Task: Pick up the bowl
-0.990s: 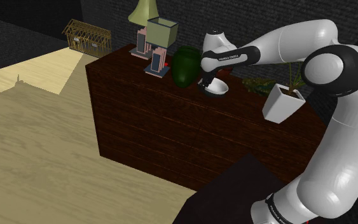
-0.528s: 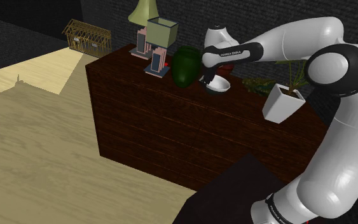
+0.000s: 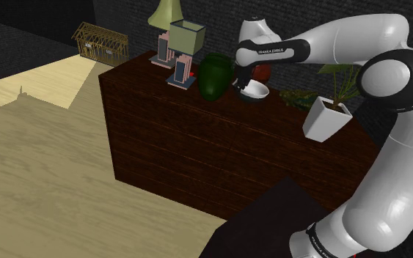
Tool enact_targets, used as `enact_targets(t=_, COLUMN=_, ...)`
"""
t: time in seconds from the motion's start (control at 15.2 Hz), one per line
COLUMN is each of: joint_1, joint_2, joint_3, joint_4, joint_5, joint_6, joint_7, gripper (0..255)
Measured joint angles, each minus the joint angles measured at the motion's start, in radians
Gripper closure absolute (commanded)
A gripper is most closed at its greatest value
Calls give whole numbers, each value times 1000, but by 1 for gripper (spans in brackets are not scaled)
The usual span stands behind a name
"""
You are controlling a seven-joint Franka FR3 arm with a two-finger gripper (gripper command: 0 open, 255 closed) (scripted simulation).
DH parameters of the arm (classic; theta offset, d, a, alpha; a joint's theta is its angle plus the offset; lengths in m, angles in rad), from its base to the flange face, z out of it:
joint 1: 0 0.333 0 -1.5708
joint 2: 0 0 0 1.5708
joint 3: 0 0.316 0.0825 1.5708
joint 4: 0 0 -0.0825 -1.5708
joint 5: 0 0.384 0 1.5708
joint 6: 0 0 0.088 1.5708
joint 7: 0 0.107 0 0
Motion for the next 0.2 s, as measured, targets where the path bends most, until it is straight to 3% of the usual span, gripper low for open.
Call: enact_targets(t=0.2, joint_1=2, joint_2=-11, joint_3=1, joint_4=19, joint_5=3, joint_6=-30, joint_7=-6, gripper=255)
